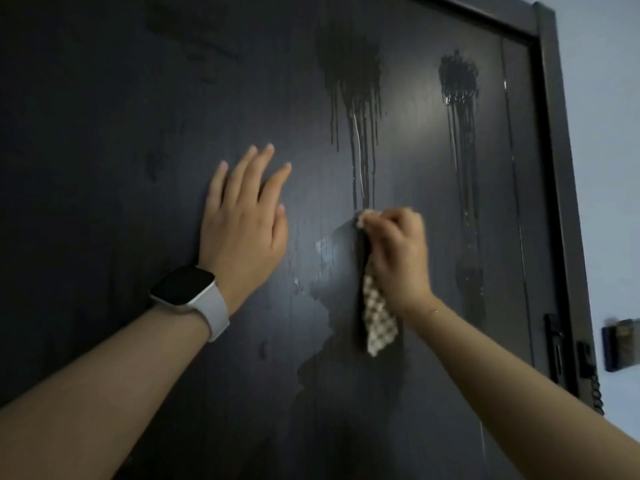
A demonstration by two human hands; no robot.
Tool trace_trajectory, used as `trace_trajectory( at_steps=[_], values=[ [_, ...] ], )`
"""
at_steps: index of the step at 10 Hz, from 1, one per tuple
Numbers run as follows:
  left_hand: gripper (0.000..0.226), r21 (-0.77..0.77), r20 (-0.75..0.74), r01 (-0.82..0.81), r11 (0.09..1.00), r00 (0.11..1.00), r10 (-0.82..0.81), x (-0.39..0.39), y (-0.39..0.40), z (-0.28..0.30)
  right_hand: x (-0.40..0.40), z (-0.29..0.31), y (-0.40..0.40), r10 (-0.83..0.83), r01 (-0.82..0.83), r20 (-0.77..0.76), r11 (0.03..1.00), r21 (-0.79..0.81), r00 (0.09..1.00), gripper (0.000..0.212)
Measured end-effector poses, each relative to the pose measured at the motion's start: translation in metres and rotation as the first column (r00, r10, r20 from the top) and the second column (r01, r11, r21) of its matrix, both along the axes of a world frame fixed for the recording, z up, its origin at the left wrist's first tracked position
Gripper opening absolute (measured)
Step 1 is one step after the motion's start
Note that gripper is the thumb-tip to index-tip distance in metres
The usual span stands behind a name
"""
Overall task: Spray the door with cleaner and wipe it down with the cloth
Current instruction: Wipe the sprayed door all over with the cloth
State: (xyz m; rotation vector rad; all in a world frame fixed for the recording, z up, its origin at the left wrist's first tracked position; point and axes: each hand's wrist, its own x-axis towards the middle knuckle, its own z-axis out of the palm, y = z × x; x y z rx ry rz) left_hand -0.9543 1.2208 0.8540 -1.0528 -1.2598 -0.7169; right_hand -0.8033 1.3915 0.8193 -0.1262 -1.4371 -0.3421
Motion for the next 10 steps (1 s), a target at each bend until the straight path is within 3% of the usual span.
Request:
trace_trajectory(
  at_steps=[1,2,3,4,5,6,7,8,9,10],
  values=[
    [0.050,0.031,0.027,-0.071,0.997,0.997,0.070,-0.005,0.006,0.016,0.008,0.026,0.017,0.004,-0.051,-0.224,0.978,-0.201,0.975,0.018],
    [0.053,0.035,0.012,-0.139,0.990,0.990,0.139,-0.007,0.012,0.015,-0.020,0.024,-0.006,0.069,-0.091,-0.189,0.989,-0.114,0.980,0.017],
    [0.054,0.049,0.011,-0.148,0.988,0.989,0.147,-0.008,0.013,0.014,-0.029,0.014,-0.023,0.087,-0.101,0.086,0.980,0.170,0.992,0.018],
    [0.055,0.058,0.001,-0.151,0.987,0.989,0.151,-0.008,0.013,0.014,-0.010,0.033,0.000,0.024,-0.055,0.129,0.968,0.247,0.991,0.018],
    [0.055,0.063,-0.004,-0.161,0.985,0.987,0.162,-0.008,0.014,0.014,0.000,0.057,0.021,0.049,-0.049,-0.159,0.999,0.006,0.986,0.016],
    [0.055,0.069,-0.005,-0.165,0.984,0.986,0.166,-0.008,0.014,0.015,-0.016,0.054,0.011,0.052,-0.060,-0.206,0.998,-0.029,0.977,0.014],
    [0.055,0.071,-0.007,-0.172,0.983,0.985,0.173,-0.009,0.014,0.015,-0.016,0.039,0.002,0.051,-0.053,0.019,0.979,0.195,0.999,0.013],
    [0.055,0.074,-0.008,-0.178,0.981,0.984,0.179,-0.008,0.015,0.014,0.001,0.061,0.013,-0.050,0.015,0.112,0.956,0.291,0.993,0.013],
    [0.055,0.076,-0.009,-0.179,0.981,0.984,0.180,-0.008,0.015,0.015,0.001,0.074,0.017,-0.044,0.049,-0.030,0.980,0.190,0.999,0.011],
    [0.055,0.088,-0.016,-0.177,0.980,0.984,0.179,-0.009,0.015,0.015,-0.005,0.053,0.013,-0.015,0.023,-0.046,0.985,0.170,0.999,0.010]
  ],
)
